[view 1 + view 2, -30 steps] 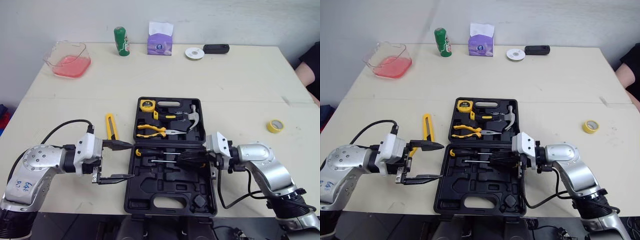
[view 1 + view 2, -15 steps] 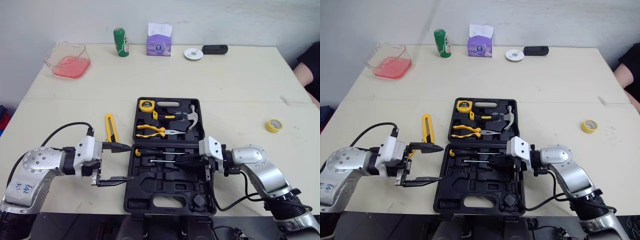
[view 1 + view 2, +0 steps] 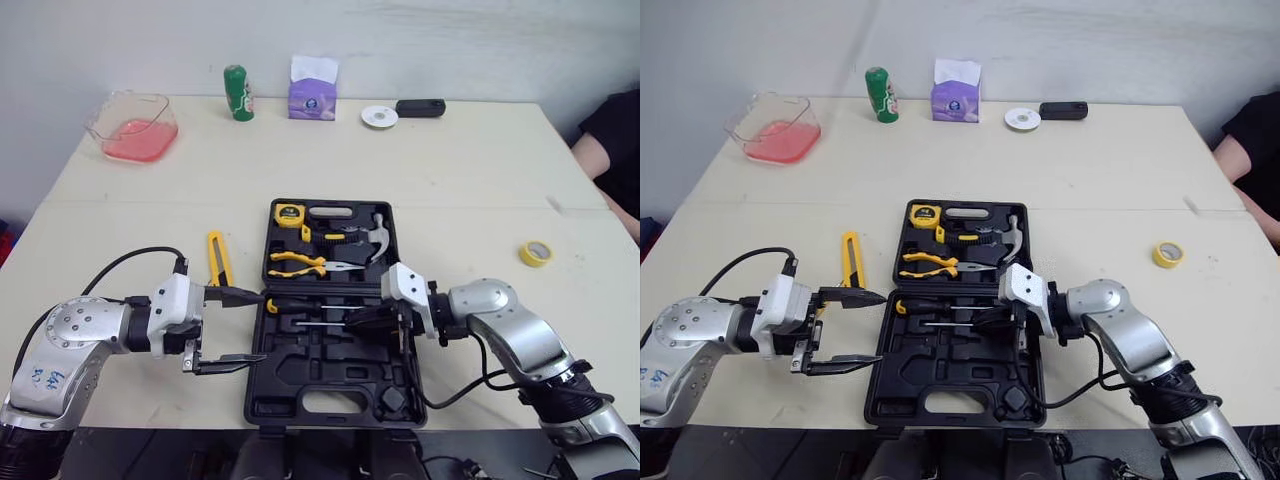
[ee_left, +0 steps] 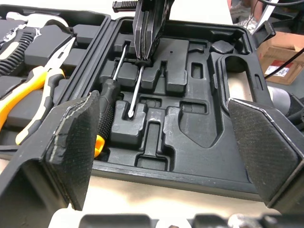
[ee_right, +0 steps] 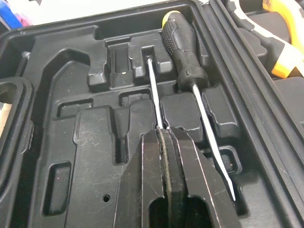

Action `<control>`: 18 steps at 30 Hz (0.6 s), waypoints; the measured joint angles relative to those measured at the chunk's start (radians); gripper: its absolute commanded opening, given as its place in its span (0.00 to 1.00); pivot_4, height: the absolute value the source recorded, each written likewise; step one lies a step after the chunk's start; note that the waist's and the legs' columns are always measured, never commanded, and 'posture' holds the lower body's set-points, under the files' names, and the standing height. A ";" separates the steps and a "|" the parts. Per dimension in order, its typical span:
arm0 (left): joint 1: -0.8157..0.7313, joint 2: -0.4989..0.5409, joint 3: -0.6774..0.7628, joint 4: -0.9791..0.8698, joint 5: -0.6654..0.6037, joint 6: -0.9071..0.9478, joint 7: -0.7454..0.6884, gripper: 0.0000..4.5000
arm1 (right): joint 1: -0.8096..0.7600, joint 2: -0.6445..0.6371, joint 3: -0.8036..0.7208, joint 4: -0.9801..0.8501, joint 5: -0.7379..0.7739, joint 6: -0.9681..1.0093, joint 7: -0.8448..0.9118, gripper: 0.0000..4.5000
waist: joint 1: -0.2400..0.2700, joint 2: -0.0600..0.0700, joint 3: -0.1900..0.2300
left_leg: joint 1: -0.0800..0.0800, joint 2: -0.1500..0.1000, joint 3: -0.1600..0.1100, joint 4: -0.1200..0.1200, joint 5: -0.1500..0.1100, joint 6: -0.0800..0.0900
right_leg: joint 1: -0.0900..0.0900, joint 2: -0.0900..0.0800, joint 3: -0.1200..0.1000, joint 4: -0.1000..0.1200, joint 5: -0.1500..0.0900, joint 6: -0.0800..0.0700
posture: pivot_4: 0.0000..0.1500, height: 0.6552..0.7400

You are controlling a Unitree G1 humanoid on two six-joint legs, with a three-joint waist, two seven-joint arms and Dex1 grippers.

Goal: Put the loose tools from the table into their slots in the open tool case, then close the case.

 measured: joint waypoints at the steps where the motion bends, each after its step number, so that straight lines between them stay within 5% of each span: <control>1: 0.001 0.000 0.000 0.000 0.001 0.000 0.002 1.00 | 0.000 0.000 0.000 0.000 0.000 0.000 0.000 0.01 | 0.000 0.000 0.000 | 0.000 0.000 0.000 0.000 0.000 0.000 | 0.000 0.000 0.000 0.000 0.000 0.000 | 1.00 1.00; 13: 0.000 -0.032 0.027 0.015 0.000 -0.024 0.030 1.00 | 0.091 0.059 -0.102 0.073 0.068 -0.249 0.047 0.01 | 0.002 0.004 0.003 | -0.005 0.000 0.001 -0.001 0.000 0.000 | -0.005 0.000 0.000 0.002 0.000 -0.001 | 1.00 1.00; 18: 0.002 -0.066 0.126 0.050 -0.029 -0.010 0.096 1.00 | 0.125 -0.009 -0.215 0.022 0.134 -0.309 0.106 0.01 | 0.008 0.005 0.003 | -0.006 0.000 0.001 -0.001 0.000 0.001 | -0.006 0.000 -0.001 0.003 0.000 -0.001 | 1.00 1.00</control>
